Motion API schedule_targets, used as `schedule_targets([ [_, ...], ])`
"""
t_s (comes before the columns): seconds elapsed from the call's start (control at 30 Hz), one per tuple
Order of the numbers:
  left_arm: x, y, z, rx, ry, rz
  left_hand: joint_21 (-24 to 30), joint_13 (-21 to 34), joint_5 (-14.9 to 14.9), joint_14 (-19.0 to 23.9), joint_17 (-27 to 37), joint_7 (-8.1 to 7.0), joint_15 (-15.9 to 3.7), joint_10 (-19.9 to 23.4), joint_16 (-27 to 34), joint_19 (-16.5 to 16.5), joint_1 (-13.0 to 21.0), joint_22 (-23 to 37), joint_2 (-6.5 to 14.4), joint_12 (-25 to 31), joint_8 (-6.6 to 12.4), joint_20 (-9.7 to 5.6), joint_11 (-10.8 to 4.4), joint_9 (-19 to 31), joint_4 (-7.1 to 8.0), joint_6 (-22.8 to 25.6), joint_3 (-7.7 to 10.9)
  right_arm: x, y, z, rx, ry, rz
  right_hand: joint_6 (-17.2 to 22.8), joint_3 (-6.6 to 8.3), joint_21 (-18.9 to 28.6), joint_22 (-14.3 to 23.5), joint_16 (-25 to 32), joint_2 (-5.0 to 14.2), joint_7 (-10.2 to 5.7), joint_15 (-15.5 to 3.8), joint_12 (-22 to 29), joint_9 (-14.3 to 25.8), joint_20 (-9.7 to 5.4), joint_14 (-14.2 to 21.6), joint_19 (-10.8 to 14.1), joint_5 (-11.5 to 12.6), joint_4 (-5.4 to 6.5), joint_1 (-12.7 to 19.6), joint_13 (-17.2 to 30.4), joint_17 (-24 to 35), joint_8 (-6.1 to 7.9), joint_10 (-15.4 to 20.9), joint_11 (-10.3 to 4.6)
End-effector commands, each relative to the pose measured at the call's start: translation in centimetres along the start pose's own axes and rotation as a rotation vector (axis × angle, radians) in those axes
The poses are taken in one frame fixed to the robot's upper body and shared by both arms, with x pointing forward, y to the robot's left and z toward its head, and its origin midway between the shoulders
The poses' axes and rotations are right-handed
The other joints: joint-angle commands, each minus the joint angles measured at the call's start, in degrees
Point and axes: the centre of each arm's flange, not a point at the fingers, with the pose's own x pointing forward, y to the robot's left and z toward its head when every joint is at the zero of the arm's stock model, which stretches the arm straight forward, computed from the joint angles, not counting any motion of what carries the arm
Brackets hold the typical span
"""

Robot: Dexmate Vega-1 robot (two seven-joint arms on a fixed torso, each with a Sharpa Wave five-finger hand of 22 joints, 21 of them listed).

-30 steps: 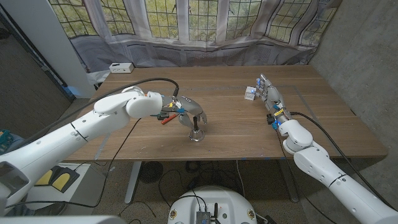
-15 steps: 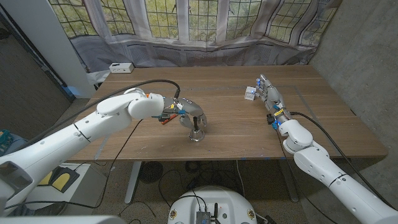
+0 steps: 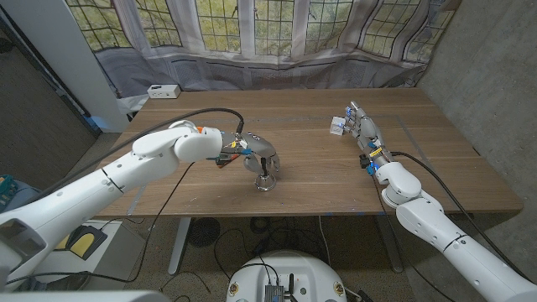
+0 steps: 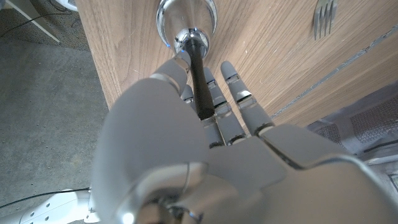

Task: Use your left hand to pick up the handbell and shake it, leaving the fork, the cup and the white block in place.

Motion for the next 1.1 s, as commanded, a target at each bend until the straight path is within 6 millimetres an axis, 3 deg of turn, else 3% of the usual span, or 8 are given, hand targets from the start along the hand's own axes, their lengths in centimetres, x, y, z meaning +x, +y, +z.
schedule_targets([
  [0.03,0.06,-0.12,0.09,-0.003,0.011,0.005,0.3,0.1,0.3,0.7,-0.1,-0.32,-2.81,1.1,-0.3,0.8,0.5,0.2,0.4,0.5,0.39,-0.18,-0.17,0.2,0.05,0.9,0.36,-0.05,0.0,-0.32,0.006,0.007,-0.006,0.2,-0.22,0.1,0.1,-0.1,-0.1,-0.49,-0.03,-0.1,0.2,0.29,0.2,0.3,-0.1,-0.08,0.5,0.3,0.2,-0.01,0.1,-0.29],
  [0.4,0.23,-0.28,0.25,0.01,0.021,0.011,0.4,0.0,0.3,1.8,0.0,-0.27,-2.89,1.3,-0.4,1.0,0.6,0.1,0.6,0.2,0.34,0.14,-0.15,0.2,0.09,1.4,0.76,0.0,-0.07,-0.54,0.007,0.012,-0.004,0.2,-0.2,0.0,0.1,-0.1,-0.05,-0.51,-0.03,-0.1,0.2,0.27,0.2,0.3,-0.1,-0.11,0.5,0.3,0.2,0.01,0.2,-0.25],
  [0.6,0.17,-0.24,0.26,0.021,0.036,0.017,0.6,0.3,0.3,3.0,0.1,-1.19,-2.76,3.2,-0.3,1.2,0.2,0.1,0.9,0.9,1.04,0.45,-1.34,0.3,0.34,3.8,0.96,-0.01,-0.12,-0.69,0.005,0.014,0.002,0.2,-0.21,0.0,0.1,-0.1,-0.01,-0.52,-0.1,-0.1,0.2,0.33,0.2,0.2,-0.1,-0.09,0.5,0.3,0.2,0.02,0.1,-0.22],
  [1.1,-0.04,0.09,0.93,0.07,0.049,0.027,0.6,0.7,0.1,3.5,0.3,-1.62,-2.4,3.9,-0.4,1.0,-0.6,0.1,0.8,1.1,0.98,0.96,-1.82,0.4,0.74,4.3,0.68,-0.2,-0.37,-0.76,0.009,0.021,-0.004,0.2,-0.25,0.0,0.1,-0.1,0.01,-0.54,-0.02,-0.1,0.2,0.3,0.2,0.2,-0.1,-0.08,0.6,0.3,0.2,0.03,0.1,-0.24],
])
